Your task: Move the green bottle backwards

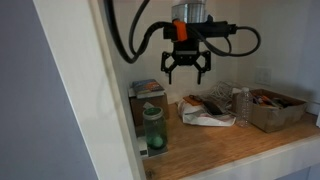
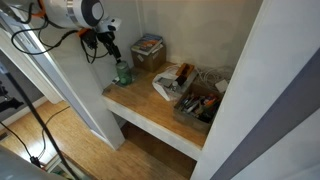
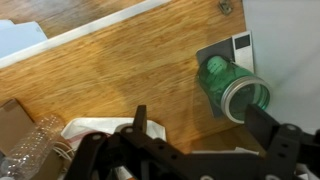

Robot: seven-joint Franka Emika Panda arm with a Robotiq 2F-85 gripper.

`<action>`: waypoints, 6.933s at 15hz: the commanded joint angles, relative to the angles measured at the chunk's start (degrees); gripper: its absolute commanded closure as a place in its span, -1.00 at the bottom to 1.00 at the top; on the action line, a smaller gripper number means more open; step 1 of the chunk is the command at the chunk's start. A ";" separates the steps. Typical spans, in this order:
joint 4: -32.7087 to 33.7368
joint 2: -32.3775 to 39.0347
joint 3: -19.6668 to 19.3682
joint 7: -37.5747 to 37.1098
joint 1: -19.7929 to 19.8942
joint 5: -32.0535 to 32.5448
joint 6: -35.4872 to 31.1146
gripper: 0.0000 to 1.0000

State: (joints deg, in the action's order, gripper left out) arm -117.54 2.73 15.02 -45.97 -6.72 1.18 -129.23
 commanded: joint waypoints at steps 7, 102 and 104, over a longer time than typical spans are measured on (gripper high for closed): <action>11.98 17.04 -5.22 -1.64 -6.12 -0.74 -9.56 -1.00; 59.59 54.59 -19.93 -18.40 -5.17 0.59 -12.17 -0.39; 60.19 54.93 -19.84 -18.86 -5.14 0.18 -13.21 -0.65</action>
State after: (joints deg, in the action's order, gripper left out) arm -60.77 55.61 -6.05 -65.85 -12.76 3.34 -141.44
